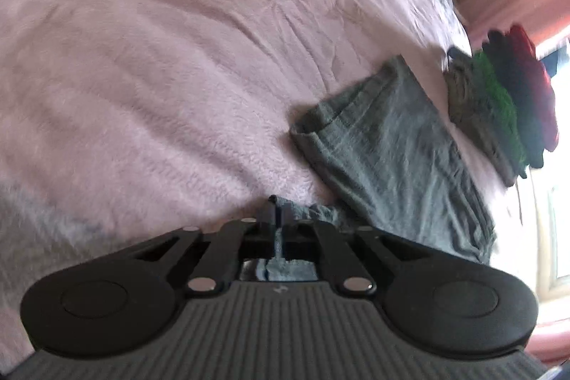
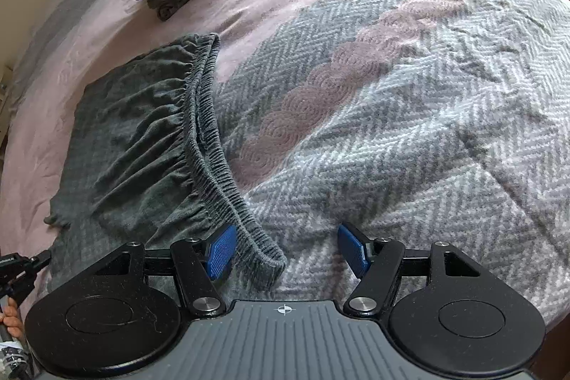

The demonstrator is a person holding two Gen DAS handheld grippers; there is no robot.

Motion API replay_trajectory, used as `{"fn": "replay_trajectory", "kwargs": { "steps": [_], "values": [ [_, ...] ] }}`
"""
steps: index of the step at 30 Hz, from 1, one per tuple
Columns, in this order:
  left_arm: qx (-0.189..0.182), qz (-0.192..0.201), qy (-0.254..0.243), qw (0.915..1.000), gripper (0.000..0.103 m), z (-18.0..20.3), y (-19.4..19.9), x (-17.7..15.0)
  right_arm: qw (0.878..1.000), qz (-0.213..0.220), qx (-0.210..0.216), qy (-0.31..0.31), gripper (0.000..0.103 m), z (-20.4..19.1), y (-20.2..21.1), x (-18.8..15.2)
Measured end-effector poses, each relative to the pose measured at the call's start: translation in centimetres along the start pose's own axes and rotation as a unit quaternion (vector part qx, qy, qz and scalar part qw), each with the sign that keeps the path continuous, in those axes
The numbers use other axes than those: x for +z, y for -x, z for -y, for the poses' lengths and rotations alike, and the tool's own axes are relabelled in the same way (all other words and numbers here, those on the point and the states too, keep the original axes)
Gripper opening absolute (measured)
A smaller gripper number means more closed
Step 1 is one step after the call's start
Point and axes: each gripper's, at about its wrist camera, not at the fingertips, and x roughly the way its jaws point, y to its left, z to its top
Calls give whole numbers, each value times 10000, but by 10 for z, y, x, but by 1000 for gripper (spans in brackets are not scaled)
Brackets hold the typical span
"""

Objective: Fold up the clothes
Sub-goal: 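Pull the grey shorts flat on the bed and open both grippers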

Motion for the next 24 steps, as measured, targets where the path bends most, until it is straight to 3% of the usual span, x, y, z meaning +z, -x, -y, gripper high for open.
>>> {"fn": "replay_trajectory", "kwargs": {
  "steps": [3,8,12,13,15,16,18,21,24],
  "values": [
    [116,290,-466,9984,0,4,7,1,10000,23,-40,35,67,-1,0,0],
    [556,269,-781,9950,0,5,2,-6,9995,144,-162,251,67,-8,3,0],
    [956,594,-414,9928,2,6,29,-18,9949,481,-192,866,66,-26,15,1],
    [884,614,-388,9934,2,9,38,-22,9922,563,-108,1103,66,-33,18,1],
    [566,469,-628,9953,2,25,53,-41,9839,618,173,1669,66,-49,23,-4],
    [408,394,-749,9956,2,34,60,-50,9793,583,287,1919,59,-56,23,-8],
    [279,68,-1132,9932,3,51,69,-80,9715,359,403,2307,56,-66,17,-17],
    [582,-391,-887,9936,3,48,74,-121,9662,-166,288,2557,56,-67,4,-30],
    [864,-433,-350,9947,3,38,96,-153,9599,-474,24,2764,56,-57,6,-41]
  ]
}}
